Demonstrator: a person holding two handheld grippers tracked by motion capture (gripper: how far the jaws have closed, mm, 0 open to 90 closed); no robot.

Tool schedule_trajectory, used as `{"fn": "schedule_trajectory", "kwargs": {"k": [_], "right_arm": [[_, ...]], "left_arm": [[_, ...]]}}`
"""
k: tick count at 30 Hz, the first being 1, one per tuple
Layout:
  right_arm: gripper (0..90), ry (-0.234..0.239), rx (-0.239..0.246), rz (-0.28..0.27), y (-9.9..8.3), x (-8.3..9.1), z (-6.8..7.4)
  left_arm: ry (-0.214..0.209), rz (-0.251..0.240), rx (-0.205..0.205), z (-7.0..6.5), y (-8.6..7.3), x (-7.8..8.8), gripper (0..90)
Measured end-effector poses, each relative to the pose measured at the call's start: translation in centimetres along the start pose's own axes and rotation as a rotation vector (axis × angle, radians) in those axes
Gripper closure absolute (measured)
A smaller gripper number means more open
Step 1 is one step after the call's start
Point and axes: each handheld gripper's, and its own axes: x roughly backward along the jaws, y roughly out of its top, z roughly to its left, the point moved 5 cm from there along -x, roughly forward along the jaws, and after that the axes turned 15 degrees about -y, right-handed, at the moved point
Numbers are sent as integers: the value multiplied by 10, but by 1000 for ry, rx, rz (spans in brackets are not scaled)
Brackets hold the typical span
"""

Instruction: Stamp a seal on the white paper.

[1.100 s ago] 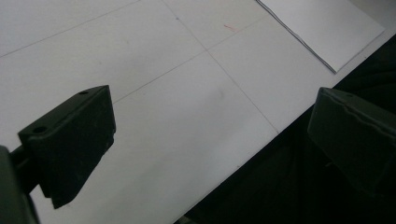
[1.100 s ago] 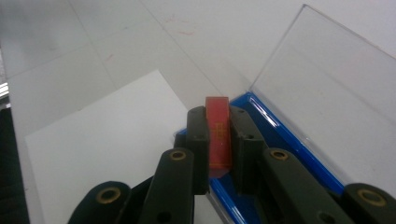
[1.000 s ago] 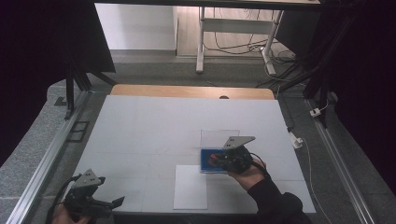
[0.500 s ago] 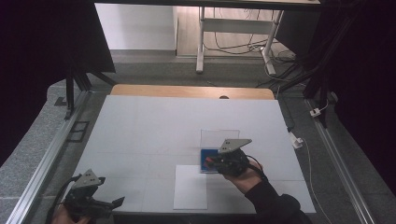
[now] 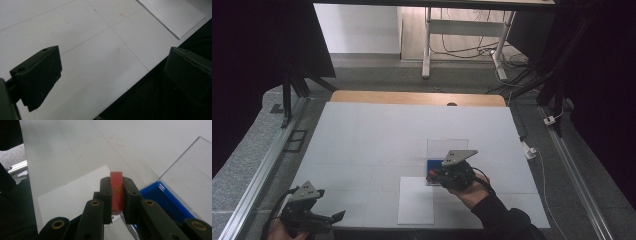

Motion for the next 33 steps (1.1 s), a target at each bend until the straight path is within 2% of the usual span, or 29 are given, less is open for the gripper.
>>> {"fn": "schedule_trajectory", "kwargs": {"k": [15,33], "right_arm": [[799,39,68,22,1,-10,21],[799,73,127,63,-4,-28,36]], "left_arm": [[0,-13,2,0,0,1,12],[2,-7,-6,-1,1,0,8]]}}
